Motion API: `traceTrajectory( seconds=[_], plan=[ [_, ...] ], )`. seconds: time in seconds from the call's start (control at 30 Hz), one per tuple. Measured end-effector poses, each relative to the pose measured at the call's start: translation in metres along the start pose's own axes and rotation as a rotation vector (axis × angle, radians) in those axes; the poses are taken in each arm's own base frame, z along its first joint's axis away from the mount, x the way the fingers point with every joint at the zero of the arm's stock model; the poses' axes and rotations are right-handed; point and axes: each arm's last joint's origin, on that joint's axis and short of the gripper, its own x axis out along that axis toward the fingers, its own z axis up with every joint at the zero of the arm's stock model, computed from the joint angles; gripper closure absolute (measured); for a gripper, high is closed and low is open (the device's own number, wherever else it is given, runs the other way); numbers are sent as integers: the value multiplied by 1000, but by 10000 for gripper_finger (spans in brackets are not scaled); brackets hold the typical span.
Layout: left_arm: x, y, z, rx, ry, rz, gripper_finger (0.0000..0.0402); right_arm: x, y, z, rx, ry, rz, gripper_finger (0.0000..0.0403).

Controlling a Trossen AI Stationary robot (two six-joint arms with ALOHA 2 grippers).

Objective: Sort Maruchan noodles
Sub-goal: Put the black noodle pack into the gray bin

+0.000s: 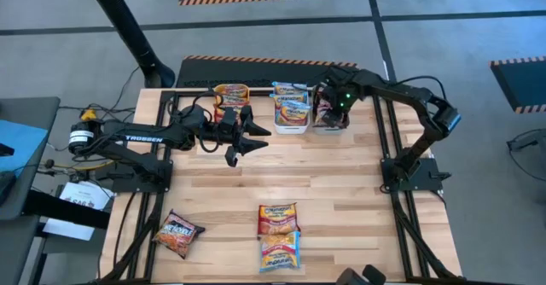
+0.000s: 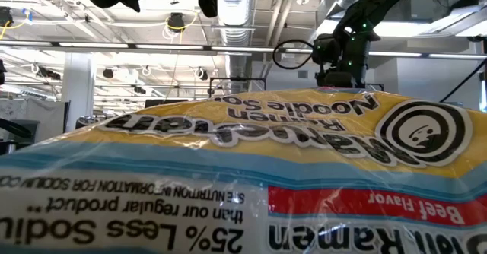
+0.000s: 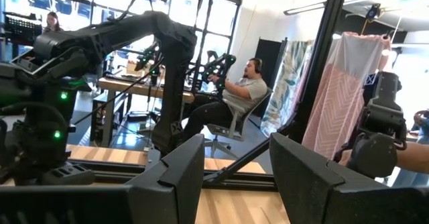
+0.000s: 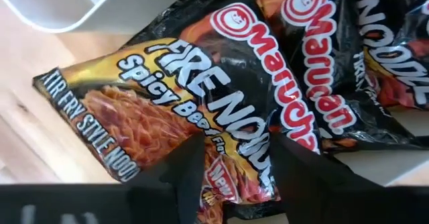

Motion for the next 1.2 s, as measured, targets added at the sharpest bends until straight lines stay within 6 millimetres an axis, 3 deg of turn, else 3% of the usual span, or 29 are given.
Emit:
traceTrajectory(
  seconds=[0.4, 0.6, 0.93, 1.2],
  plan=[
    [0, 0, 0, 3, 0, 1, 244, 0, 4, 0, 12, 2, -12, 390],
    [0, 0, 0, 3, -1, 1, 244, -6, 6, 1, 1, 28, -16, 394],
    [0, 0, 0, 3, -1, 2, 244, -26, 27, 13, -94, 3, -168, 399],
    [0, 0, 0, 3, -1, 2, 244, -42, 47, 15, -136, -66, -412, 400]
  ],
)
